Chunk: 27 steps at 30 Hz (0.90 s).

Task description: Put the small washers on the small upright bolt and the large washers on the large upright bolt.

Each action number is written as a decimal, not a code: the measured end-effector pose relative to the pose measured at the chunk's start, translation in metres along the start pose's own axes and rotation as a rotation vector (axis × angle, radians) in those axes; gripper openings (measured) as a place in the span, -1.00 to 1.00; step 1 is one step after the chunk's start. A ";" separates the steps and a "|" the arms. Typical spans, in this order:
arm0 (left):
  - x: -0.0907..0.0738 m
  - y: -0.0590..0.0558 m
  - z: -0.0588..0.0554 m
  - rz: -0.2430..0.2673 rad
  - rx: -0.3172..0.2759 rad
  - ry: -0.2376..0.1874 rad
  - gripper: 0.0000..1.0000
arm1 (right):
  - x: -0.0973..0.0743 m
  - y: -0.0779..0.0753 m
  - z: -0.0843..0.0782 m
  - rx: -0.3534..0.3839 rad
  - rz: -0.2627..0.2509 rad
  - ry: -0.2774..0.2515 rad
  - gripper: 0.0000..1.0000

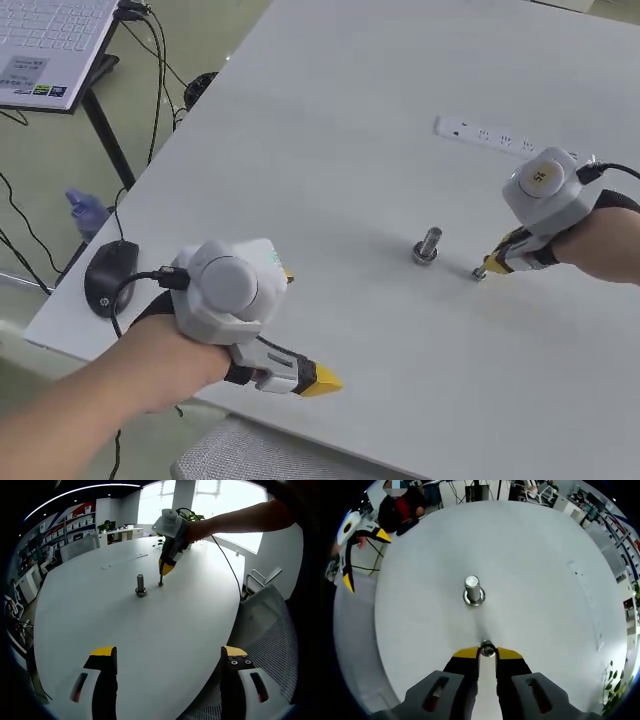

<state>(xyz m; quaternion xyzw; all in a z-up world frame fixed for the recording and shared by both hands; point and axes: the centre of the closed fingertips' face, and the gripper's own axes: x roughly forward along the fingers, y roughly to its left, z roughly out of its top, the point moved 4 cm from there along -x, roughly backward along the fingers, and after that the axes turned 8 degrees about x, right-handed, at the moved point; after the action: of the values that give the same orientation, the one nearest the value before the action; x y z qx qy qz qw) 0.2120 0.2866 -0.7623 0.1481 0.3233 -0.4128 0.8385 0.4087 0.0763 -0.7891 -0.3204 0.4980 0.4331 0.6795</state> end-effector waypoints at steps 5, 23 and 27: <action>0.000 -0.001 -0.002 -0.004 -0.005 0.009 0.68 | 0.006 0.000 -0.002 -0.010 -0.001 0.005 -0.75; 0.002 -0.002 -0.007 -0.017 -0.019 0.033 0.64 | 0.027 -0.001 -0.006 -0.023 0.016 0.018 -0.74; 0.004 -0.003 -0.008 -0.022 -0.021 0.037 0.63 | 0.029 -0.001 -0.007 -0.028 0.017 0.024 -0.74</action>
<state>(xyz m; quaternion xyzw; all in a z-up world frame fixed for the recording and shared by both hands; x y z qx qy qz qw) 0.2081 0.2866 -0.7712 0.1433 0.3444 -0.4159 0.8293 0.4102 0.0772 -0.8187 -0.3310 0.5026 0.4420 0.6652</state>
